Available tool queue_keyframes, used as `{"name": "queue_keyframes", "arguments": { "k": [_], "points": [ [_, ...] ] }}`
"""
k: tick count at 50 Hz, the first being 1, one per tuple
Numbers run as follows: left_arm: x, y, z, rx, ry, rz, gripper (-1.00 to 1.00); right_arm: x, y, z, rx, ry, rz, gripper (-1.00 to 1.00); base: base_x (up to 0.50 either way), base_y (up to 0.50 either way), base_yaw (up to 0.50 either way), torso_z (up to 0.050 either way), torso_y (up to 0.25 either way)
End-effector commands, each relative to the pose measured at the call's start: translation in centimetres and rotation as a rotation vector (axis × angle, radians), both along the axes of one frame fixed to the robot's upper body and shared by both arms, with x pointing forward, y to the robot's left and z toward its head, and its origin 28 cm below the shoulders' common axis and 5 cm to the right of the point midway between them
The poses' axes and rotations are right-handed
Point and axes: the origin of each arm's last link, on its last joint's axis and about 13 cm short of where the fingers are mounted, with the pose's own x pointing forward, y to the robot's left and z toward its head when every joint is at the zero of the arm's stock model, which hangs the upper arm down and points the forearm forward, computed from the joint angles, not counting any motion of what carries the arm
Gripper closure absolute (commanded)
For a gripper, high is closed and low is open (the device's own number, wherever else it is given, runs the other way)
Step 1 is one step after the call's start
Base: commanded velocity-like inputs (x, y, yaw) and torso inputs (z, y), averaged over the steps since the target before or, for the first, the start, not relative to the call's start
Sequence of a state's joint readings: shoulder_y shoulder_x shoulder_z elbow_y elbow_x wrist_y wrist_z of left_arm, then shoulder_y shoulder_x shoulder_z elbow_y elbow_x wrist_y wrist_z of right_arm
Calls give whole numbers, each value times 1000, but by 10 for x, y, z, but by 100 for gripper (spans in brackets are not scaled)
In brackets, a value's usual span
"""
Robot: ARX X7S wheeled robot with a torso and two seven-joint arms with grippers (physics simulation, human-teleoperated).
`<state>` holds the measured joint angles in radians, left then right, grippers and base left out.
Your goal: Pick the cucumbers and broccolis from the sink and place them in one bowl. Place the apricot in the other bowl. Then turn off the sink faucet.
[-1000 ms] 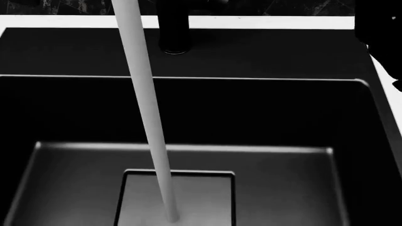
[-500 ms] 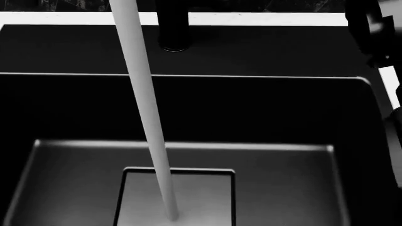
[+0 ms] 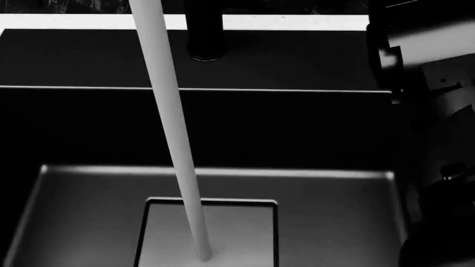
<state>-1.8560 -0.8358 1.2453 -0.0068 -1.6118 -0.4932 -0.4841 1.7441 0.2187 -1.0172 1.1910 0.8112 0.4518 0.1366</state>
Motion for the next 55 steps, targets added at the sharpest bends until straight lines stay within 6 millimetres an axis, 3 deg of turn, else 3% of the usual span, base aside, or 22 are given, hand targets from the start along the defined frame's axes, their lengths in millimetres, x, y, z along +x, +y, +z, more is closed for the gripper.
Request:
{"name": "queue_keyframes", "arguments": {
  "k": [1, 31, 55],
  "points": [
    [1, -4, 7, -9, -26, -40, -100, 4, 12, -13, 5, 18, 50, -100, 0, 0, 0, 0, 0],
    [-2, -3, 9, -13, -29, -42, -100, 8, 20, -35, 24, 55, 83, -100, 0, 0, 0, 0, 0],
    [-3, -1, 8, -15, -24, -40, -100, 10, 31, -32, 19, 49, 112, -100, 0, 0, 0, 0, 0]
  ]
}}
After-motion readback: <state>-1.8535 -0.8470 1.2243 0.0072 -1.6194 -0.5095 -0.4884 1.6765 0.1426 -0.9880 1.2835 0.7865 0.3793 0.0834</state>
